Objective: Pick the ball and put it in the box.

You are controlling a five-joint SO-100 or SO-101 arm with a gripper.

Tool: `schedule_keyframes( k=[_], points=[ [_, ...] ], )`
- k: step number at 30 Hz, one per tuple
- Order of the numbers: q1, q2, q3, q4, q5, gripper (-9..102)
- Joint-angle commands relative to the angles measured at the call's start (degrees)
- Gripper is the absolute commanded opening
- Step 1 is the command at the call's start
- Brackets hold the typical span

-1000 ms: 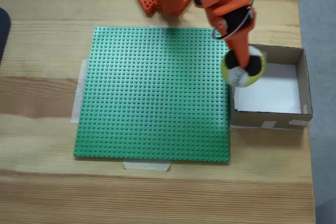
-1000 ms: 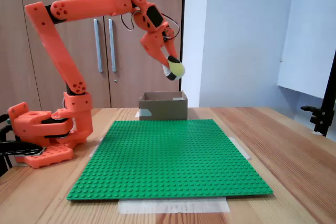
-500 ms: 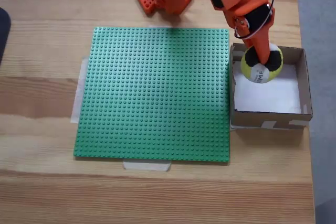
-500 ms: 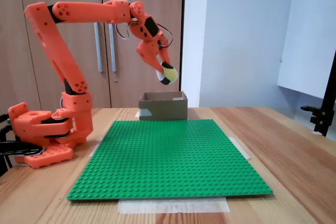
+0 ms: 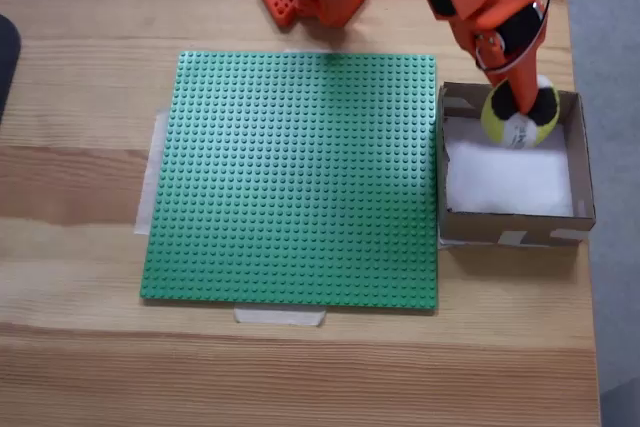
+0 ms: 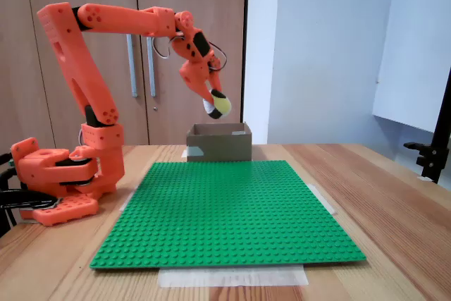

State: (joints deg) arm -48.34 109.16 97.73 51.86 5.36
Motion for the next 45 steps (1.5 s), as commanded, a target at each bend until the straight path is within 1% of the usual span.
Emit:
schedule_keyframes(
  k=[1, 18, 28, 33, 36, 45],
  points=[
    [-0.53, -0.18, -1.67, -0.53, 0.53, -1],
    [-1.93, -1.76, -1.58, -2.20, -1.49, -1],
    [-2.37, -1.85, -1.76, -4.92, -1.23, -1],
    [-2.64, -1.93, -1.76, -5.45, -1.14, 5],
    [-2.64, -1.93, -1.67, -4.92, -0.62, 10],
    [-2.64, -1.93, -1.58, -4.75, 0.53, 15]
  ],
)
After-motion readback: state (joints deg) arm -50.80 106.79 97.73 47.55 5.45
